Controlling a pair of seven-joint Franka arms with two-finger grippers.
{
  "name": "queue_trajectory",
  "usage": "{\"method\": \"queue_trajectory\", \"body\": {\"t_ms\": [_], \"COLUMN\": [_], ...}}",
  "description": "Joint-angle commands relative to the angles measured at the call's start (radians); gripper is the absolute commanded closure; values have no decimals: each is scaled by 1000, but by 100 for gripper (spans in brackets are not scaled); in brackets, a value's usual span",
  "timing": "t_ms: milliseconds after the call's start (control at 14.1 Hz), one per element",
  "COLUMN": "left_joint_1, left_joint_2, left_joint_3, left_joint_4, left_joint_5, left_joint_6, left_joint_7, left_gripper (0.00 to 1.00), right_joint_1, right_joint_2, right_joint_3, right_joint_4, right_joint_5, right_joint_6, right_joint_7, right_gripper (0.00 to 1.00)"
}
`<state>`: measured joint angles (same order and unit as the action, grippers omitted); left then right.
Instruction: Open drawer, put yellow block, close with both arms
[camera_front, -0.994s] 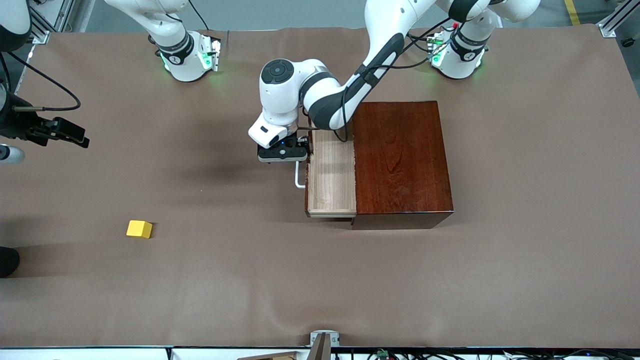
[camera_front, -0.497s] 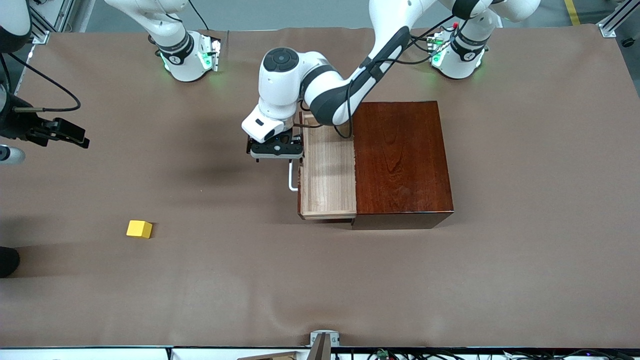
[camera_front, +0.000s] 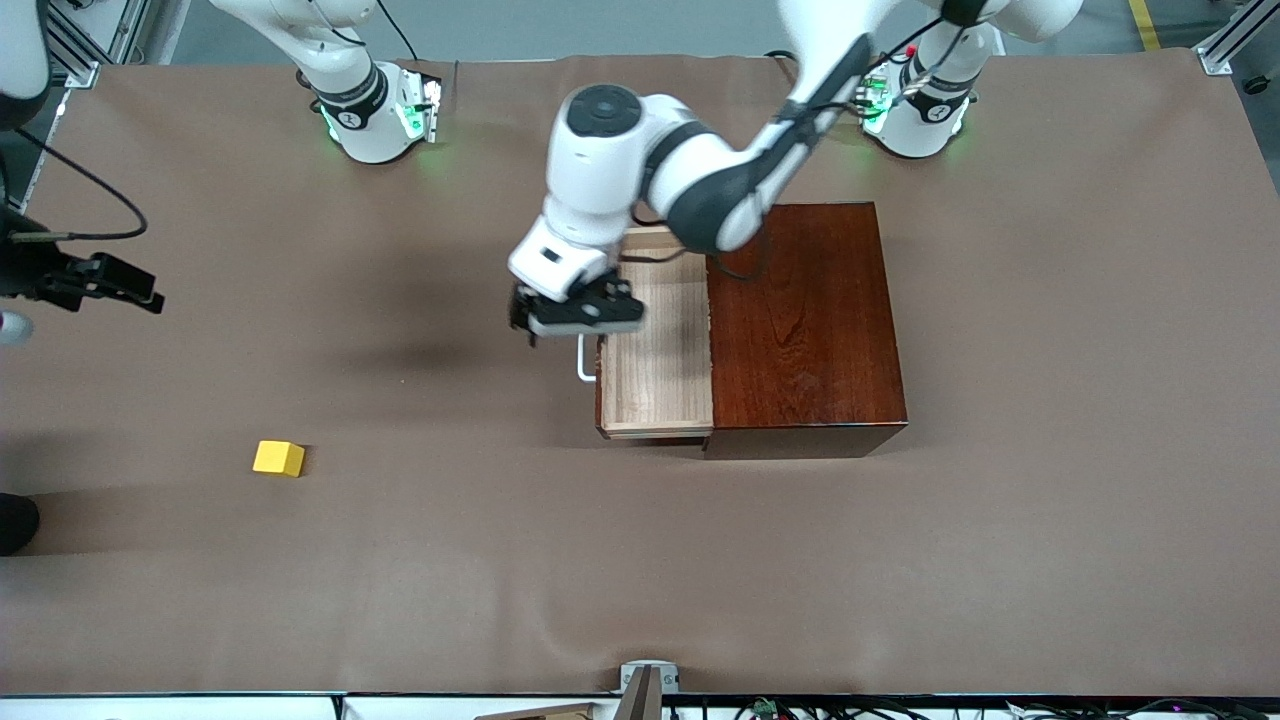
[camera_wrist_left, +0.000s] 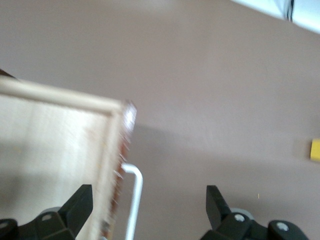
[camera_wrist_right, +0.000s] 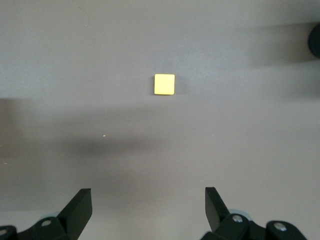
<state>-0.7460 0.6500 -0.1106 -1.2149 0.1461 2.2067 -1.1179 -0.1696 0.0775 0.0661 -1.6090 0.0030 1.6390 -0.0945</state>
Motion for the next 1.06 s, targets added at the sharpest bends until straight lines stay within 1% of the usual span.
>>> {"method": "queue_trajectory", "body": {"t_ms": [0,142,355,568,639,781,994], "left_joint_1": [98,158,235,301,309,315,324], "left_joint_2": [-76,-98,-124,-122,-119,-136,-174], "left_joint_3": [-9,-9,-7,-7,-6,-6,-14], "left_joint_4": [-26,-31,-32,-34,-40,-46,-51], "left_joint_5": [-25,-17,-13,-11,-10,-8,-7], "left_joint_6": [-51,-122,-229,-255,-263,-323,-354], "left_joint_7": [23,36,119,125,124,133,144], "left_gripper": [0,0,0,0,0,0,0], "right_joint_1": [-7,-4,-10,-16,-18,-18,-19], "right_joint_2": [105,169,316,398,424,484,545], "right_joint_3": [9,11,9,8,9,9,7], "right_joint_4": [67,48,18,-72,-93,-110,-111], "right_joint_5": [-6,0,0,-9,-18,-18,-18], "right_joint_6": [19,149,318,490,531,584,671], "right_joint_7": [-34,-33,-34,-42,-42,-41,-34], "right_gripper": [0,0,0,0,0,0,0]}}
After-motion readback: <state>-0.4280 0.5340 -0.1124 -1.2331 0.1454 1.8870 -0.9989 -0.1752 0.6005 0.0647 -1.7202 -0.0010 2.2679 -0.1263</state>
